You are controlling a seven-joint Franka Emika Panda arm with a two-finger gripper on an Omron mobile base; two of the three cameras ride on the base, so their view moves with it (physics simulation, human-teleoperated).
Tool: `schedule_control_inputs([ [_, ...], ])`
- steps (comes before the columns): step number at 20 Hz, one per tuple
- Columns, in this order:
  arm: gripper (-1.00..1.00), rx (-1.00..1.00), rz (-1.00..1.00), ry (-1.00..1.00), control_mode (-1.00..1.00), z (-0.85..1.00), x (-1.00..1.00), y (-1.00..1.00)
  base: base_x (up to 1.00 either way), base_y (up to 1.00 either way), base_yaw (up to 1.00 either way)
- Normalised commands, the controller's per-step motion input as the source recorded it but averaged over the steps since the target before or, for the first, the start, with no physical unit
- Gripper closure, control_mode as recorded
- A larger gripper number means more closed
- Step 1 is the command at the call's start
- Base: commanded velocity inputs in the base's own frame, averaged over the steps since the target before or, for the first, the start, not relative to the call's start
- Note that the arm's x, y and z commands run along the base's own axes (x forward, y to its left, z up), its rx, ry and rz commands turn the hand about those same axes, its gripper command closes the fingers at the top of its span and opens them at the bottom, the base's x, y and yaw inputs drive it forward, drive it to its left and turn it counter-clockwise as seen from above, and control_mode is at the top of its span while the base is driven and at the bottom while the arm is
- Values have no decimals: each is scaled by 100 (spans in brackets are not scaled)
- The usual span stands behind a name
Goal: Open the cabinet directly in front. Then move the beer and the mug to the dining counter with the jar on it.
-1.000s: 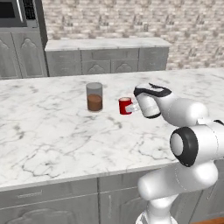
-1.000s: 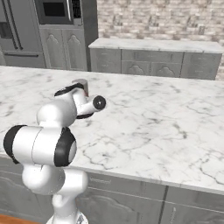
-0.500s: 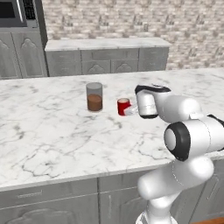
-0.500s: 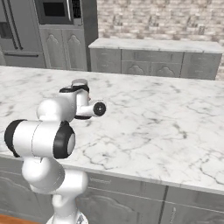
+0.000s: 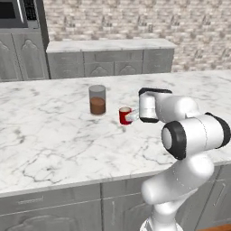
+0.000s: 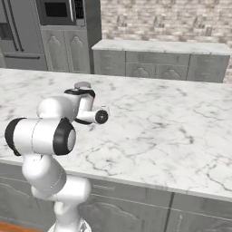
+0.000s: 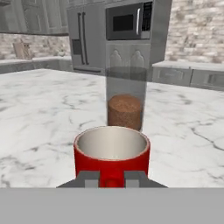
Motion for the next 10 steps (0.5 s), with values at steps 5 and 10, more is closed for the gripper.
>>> schedule_control_inputs([
  [5,-100,1,0,-1,-100,26,0,0,0,0,0],
  [10,-100,0,-13,11,-100,100,-44,0,0,0,0],
])
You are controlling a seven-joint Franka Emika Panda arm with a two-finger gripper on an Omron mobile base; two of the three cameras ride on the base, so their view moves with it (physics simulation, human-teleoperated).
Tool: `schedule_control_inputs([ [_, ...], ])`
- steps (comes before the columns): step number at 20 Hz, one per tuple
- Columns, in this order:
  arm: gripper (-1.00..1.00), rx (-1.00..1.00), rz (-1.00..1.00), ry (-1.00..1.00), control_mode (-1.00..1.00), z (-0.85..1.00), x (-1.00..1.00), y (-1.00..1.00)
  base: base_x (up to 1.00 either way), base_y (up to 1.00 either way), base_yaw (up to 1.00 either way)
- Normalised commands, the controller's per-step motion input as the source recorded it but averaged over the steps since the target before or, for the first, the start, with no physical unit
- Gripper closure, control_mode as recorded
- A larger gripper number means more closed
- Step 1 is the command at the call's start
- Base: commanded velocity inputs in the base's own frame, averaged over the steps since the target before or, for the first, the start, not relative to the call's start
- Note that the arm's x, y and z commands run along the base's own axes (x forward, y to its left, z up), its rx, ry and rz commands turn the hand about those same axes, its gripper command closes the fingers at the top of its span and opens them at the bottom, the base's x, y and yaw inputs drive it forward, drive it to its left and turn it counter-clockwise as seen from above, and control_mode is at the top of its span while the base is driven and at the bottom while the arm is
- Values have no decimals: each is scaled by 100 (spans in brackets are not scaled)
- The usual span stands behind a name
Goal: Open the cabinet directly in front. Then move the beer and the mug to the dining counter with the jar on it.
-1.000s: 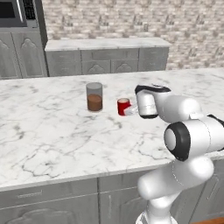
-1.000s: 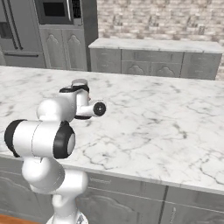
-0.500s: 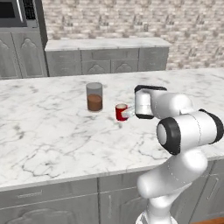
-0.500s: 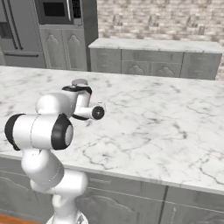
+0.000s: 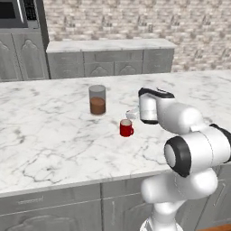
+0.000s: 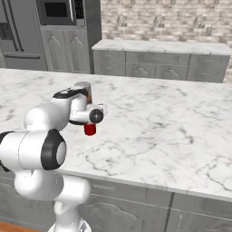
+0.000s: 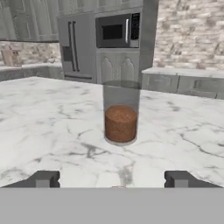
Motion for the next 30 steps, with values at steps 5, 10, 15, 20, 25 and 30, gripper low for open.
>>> schedule_control_inputs([
  [5,-100,0,-14,36,-100,100,-87,-21,0,0,0],
  [10,-100,1,-29,36,-100,100,-70,-22,0,0,0],
  [15,-100,0,-32,17,-100,100,-37,-13,0,0,0],
  [20,-100,0,1,2,-100,7,-29,-1,0,0,0],
  [25,-100,4,0,-27,-100,0,-100,-25,0,0,0],
  [30,-100,6,1,-54,-100,19,-100,-20,0,0,0],
])
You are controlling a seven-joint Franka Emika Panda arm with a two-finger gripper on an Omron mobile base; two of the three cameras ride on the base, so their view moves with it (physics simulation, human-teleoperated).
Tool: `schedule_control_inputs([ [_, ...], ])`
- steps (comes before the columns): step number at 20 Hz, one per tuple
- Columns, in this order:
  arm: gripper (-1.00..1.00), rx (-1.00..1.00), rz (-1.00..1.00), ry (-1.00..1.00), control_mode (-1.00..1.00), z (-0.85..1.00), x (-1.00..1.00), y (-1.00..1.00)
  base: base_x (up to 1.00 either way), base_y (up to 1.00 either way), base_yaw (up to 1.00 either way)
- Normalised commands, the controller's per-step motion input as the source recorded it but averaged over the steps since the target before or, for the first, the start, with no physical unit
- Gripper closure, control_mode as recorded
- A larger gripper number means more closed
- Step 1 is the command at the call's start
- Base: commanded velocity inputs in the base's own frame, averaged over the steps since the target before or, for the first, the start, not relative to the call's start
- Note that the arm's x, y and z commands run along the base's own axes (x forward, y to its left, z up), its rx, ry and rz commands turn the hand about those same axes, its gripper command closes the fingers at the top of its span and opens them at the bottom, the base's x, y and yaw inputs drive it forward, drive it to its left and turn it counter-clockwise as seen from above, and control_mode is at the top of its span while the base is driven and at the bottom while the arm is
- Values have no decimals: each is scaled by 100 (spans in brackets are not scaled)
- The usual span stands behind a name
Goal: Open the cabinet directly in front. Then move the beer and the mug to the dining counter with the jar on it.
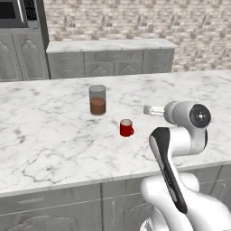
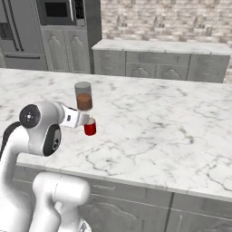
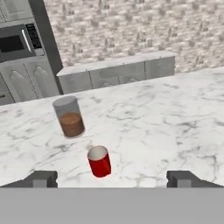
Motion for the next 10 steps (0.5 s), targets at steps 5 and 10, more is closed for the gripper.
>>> schedule_control_inputs([
  [5,-100,4,6,-55,-100,89,-100,0,0,0,0],
  [10,-100,0,6,-18,-100,37,-56,0,0,0,0],
])
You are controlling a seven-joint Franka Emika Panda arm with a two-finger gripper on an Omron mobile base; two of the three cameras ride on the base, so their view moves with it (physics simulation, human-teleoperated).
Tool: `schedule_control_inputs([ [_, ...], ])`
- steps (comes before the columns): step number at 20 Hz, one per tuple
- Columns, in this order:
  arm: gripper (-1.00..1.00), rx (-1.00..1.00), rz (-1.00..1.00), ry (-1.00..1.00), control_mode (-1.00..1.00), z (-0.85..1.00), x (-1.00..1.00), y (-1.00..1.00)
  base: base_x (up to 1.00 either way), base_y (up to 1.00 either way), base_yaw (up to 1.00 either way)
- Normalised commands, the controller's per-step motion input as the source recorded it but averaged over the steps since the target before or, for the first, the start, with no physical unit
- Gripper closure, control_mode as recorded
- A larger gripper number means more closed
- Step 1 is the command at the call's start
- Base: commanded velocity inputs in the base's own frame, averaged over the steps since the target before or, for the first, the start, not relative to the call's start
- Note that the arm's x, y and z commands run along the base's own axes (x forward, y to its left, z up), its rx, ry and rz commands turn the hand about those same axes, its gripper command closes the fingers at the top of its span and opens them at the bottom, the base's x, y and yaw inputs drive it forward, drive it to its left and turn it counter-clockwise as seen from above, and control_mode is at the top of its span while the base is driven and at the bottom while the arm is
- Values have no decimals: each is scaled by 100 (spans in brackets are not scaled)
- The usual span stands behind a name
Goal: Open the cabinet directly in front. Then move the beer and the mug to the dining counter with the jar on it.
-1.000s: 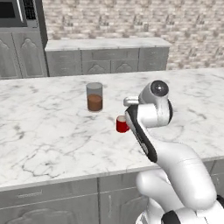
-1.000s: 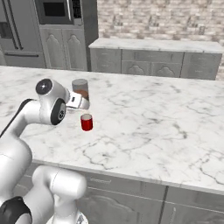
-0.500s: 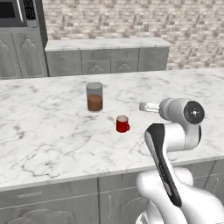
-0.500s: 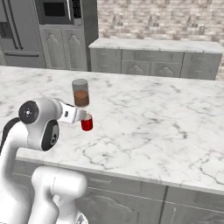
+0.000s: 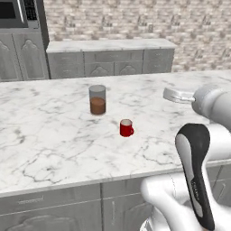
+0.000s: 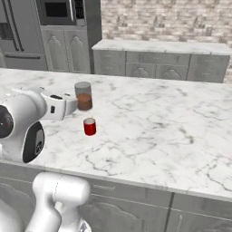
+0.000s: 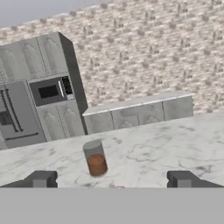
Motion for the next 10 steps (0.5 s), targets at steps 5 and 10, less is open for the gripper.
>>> schedule_control_inputs([
  [5,-100,-11,0,45,-100,2,-10,1,0,0,0],
  [10,-100,-4,0,13,-100,-4,0,1,0,0,0],
])
